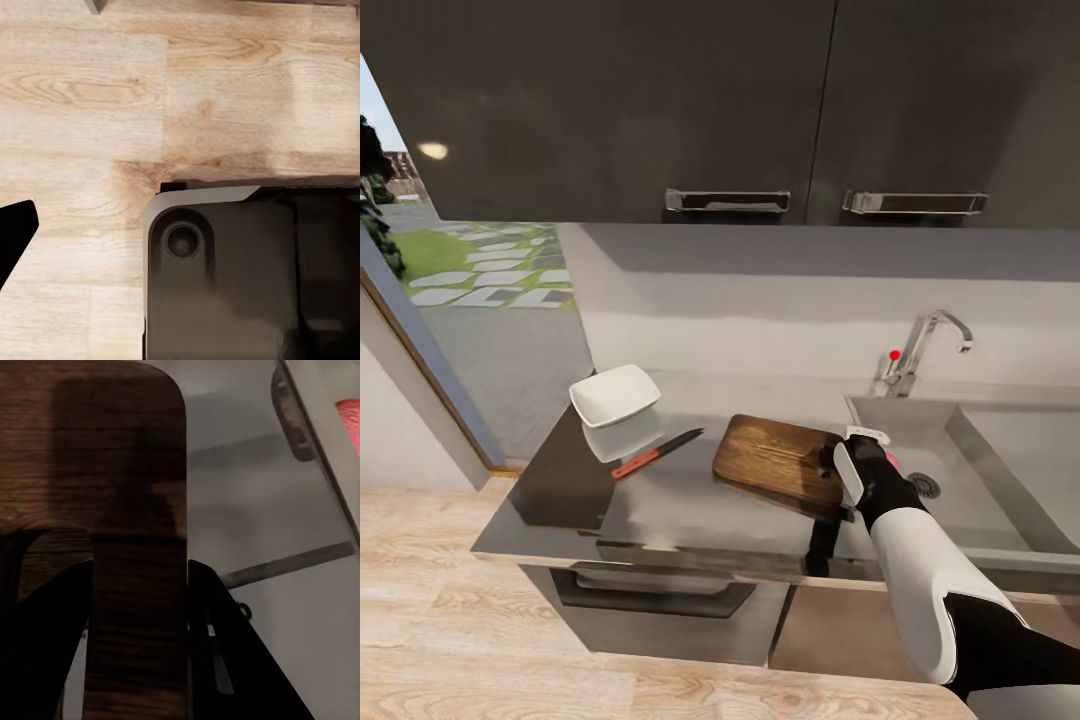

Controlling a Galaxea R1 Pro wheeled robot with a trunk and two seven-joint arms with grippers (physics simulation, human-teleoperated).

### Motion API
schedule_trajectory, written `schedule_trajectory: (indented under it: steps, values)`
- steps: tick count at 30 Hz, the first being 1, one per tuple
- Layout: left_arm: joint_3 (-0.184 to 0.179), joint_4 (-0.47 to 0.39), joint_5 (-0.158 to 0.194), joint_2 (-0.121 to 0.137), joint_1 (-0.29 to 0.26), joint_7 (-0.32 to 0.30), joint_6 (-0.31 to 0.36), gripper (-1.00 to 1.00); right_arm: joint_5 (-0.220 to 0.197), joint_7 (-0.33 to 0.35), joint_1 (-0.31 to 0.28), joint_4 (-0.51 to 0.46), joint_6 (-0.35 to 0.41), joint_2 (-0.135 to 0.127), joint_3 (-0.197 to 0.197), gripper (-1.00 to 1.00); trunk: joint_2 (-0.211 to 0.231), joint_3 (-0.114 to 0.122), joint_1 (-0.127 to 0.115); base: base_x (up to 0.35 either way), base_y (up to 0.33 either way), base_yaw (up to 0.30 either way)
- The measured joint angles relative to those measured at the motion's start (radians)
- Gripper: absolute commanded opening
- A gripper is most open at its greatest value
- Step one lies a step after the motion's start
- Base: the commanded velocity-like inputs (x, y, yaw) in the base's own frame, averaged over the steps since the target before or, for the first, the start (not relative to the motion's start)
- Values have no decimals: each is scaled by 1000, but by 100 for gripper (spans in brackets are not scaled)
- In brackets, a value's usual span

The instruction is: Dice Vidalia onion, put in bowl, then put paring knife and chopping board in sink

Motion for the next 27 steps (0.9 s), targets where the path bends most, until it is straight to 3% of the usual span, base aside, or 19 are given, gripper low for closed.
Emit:
schedule_trajectory:
  steps: [14,21,27]
  values:
    - [0,0,0,0,0,0,0,100,3,11,0,0,3,-25,3,-100,0,0,0,0,0,1]
    - [0,0,0,0,0,0,0,100,5,86,0,-3,43,-72,2,-100,0,0,0,0,0,0]
    - [0,0,0,0,0,0,0,100,4,131,0,-5,57,-83,9,-100,0,0,0,0,0,0]
